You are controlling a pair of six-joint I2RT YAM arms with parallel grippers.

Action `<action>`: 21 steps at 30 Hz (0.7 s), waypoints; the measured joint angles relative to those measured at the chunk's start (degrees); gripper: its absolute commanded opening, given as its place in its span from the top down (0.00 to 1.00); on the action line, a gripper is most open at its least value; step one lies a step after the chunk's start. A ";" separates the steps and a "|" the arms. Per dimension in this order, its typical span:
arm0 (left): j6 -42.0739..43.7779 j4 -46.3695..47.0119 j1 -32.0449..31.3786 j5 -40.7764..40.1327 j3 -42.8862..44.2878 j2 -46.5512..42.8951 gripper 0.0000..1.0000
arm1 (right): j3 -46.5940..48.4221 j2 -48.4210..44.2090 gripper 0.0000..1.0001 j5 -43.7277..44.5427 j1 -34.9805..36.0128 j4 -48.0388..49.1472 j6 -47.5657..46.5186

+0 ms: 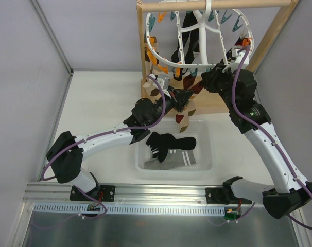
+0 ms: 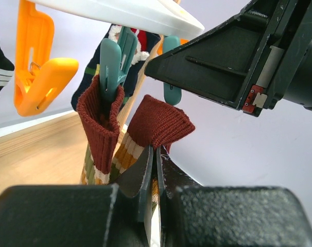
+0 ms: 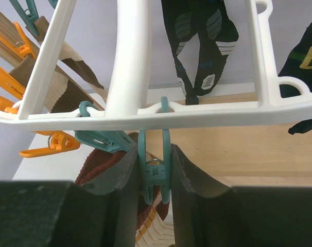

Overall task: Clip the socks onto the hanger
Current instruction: Clamp the sock onto the hanger.

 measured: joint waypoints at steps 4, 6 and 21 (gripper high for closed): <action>0.00 0.11 0.00 0.00 0.00 0.02 1.00 | 0.00 0.00 0.99 0.15 0.00 0.00 -0.02; 0.00 0.35 0.00 0.00 0.02 0.07 1.00 | 0.00 0.00 0.99 0.28 0.00 -0.02 0.00; 0.02 1.55 -0.44 0.00 0.33 1.20 1.00 | 0.00 0.00 0.99 0.63 0.00 0.00 -0.02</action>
